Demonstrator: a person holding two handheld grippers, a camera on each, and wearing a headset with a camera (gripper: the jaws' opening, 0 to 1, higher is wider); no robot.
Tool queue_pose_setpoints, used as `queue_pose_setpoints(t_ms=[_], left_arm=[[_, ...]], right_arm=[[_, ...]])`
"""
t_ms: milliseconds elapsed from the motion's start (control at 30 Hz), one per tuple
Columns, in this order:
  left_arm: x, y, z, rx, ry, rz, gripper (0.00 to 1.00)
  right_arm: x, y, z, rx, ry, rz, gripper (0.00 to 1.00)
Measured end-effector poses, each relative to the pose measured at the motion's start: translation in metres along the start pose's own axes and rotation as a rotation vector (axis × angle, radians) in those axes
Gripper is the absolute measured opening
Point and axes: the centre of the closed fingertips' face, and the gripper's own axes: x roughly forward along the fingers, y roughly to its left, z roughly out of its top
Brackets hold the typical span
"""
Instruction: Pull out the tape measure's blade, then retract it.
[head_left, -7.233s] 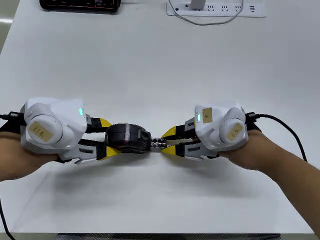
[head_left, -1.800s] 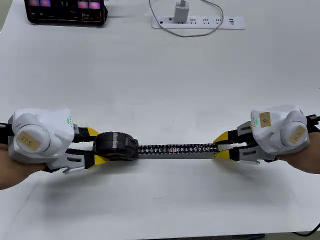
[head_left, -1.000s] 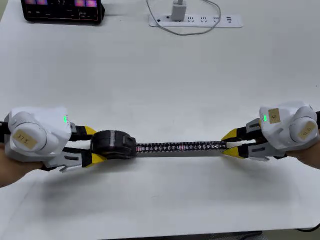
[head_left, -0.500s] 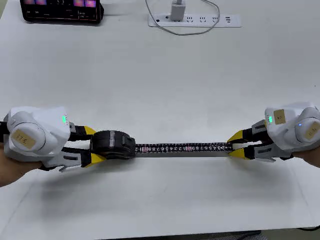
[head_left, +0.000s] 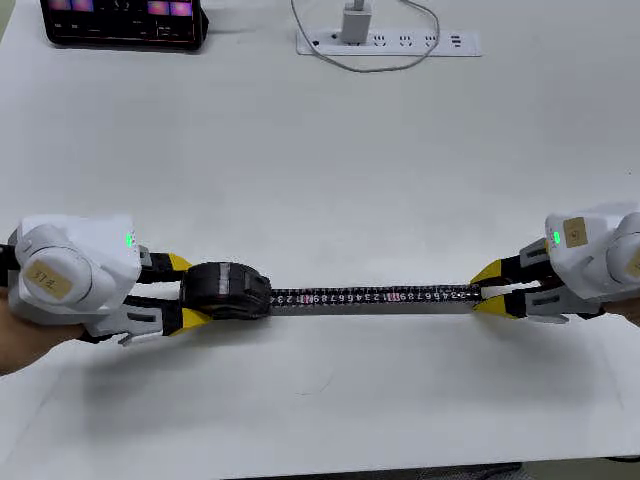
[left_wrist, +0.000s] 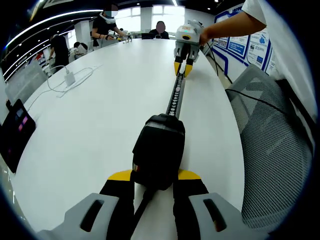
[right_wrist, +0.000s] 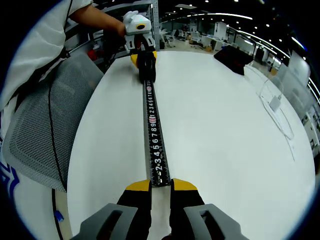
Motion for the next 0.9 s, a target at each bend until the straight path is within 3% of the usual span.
queue_pose_setpoints(t_ms=[300, 700, 800, 900], left_arm=[[0.0012, 0.0002, 0.0020, -0.002, -0.005, 0.003, 0.25], [0.0014, 0.0019, 0.0037, -0.024, 0.003, 0.006, 0.26], [0.0016, 0.0014, 0.0039, -0.003, 0.020, 0.013, 0.26], [0.0013, 0.0018, 0.0035, 0.000, 0.022, 0.020, 0.26]], right_arm=[[0.0026, -0.0018, -0.0082, 0.011, 0.049, -0.003, 0.10], [-0.0007, -0.0010, -0.0065, 0.016, 0.033, 0.004, 0.11], [-0.0018, -0.0003, -0.0068, 0.031, 0.035, 0.007, 0.12], [-0.0041, -0.0013, -0.0066, 0.070, 0.033, -0.002, 0.19]])
